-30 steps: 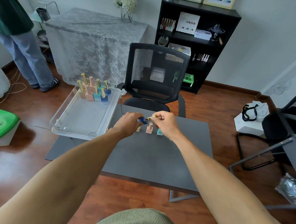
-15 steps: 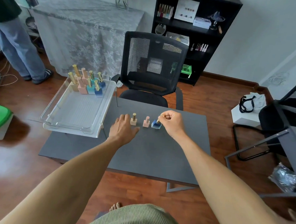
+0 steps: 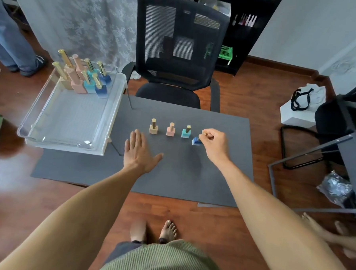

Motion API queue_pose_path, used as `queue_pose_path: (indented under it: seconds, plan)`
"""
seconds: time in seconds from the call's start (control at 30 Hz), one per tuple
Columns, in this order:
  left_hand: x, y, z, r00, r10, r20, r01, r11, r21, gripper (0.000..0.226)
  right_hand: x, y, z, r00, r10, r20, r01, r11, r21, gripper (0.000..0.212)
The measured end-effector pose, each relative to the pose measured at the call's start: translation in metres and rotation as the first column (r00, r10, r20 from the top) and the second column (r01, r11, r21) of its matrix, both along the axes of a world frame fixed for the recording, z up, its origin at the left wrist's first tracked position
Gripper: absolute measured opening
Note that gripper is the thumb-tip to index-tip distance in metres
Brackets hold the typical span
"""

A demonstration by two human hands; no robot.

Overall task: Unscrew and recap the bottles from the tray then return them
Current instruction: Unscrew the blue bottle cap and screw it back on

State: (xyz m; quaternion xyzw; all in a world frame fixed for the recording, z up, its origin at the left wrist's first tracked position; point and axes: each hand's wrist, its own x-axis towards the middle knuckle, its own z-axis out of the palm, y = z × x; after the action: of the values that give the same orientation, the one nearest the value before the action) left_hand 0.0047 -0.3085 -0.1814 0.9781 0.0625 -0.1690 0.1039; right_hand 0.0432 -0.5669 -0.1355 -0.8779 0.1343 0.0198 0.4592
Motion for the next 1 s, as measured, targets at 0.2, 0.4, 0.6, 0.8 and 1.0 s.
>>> queue_pose_path:
  seconds: [0.2,0.4,0.6,0.8,1.0]
  plan:
    - [-0.004,-0.003,-0.024,0.998,0.024,-0.058,-0.025,0.999,-0.024,0.117,0.009,-0.013,-0.016,1.000,0.027,-0.005,-0.027,0.995,-0.097,0.012]
    - [-0.005,-0.013,-0.032,0.995,0.065,-0.073,-0.066,0.998,-0.013,0.120,0.023,-0.019,-0.022,1.000,0.030,-0.002,-0.030,0.991,-0.128,0.012]
    - [-0.005,-0.015,-0.036,0.994,0.071,-0.078,-0.072,0.997,-0.002,0.122,0.032,-0.021,-0.025,0.998,0.062,-0.005,-0.062,0.986,-0.157,0.012]
    - [-0.004,-0.014,-0.039,0.995,0.063,-0.081,-0.064,0.998,0.001,0.121,0.034,-0.023,-0.027,0.998,0.070,0.000,-0.069,0.981,-0.181,0.010]
    - [-0.004,-0.014,-0.039,0.995,0.063,-0.083,-0.063,0.998,0.001,0.122,0.035,-0.022,-0.026,0.998,0.059,0.012,-0.056,0.981,-0.184,0.010]
